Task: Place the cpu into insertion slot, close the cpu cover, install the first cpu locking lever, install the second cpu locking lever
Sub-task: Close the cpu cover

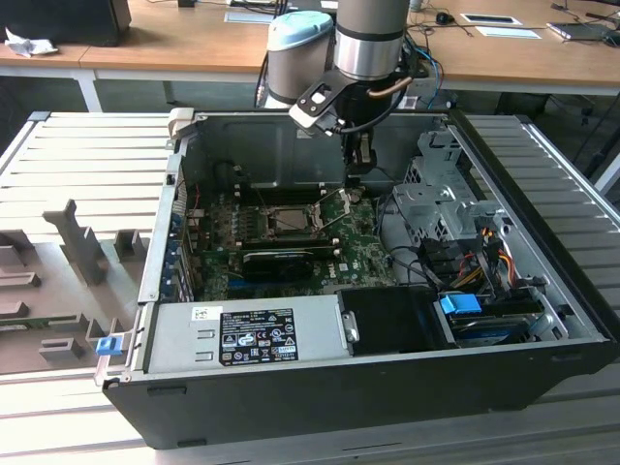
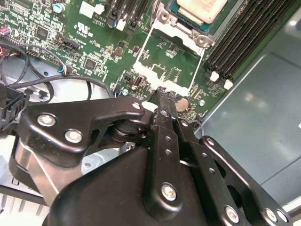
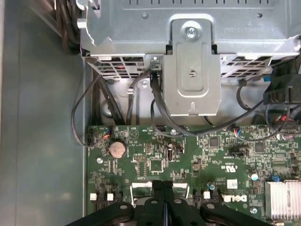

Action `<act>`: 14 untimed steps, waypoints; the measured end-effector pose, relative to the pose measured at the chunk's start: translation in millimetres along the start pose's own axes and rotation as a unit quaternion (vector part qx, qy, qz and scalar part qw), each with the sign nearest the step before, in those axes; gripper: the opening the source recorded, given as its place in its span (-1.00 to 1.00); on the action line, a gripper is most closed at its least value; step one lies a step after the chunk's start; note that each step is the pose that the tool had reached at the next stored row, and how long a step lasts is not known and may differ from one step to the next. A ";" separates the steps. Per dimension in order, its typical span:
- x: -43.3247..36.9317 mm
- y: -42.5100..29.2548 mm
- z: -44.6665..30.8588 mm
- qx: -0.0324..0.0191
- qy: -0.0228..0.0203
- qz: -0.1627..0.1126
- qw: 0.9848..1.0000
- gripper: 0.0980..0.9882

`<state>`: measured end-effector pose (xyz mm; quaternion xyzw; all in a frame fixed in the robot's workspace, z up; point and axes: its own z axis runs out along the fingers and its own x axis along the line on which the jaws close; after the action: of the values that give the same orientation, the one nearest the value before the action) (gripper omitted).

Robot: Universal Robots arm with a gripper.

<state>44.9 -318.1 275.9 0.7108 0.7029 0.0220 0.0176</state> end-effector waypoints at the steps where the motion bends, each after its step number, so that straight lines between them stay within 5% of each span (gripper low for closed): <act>1: 0.0 1.2 0.1 0.000 0.000 0.000 1.000 -0.98; 10: 0.1 11.0 0.8 0.001 0.000 0.000 1.000 -0.98; 14: 0.1 14.1 7.2 0.002 0.000 0.000 1.000 -0.98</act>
<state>59.4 -318.1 269.5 0.7105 0.7032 0.0207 0.0167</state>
